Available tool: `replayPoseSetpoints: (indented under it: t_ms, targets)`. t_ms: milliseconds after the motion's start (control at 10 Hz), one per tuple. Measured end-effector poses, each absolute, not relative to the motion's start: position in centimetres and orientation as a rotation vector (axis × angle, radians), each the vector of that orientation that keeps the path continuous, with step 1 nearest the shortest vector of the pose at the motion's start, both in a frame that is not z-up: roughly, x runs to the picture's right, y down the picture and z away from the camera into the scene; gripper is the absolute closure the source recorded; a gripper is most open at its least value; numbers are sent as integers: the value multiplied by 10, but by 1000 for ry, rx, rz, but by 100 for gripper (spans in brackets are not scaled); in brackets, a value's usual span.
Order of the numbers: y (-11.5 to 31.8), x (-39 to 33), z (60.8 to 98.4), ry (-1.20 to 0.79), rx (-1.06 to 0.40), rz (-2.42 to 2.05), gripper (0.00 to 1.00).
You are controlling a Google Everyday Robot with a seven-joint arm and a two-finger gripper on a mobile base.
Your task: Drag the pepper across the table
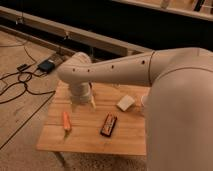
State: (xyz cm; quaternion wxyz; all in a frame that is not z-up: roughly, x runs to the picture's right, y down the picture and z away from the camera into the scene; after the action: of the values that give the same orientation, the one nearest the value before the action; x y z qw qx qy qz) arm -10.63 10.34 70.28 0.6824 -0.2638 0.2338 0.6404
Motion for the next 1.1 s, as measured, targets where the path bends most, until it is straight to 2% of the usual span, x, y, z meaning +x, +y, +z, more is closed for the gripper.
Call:
replayPoseSetpoints:
  t_ms: [800,1100]
  targets:
    - [102,-107,704,523,-591,1434,35]
    - [95,-131,725,506,-583,1317,35]
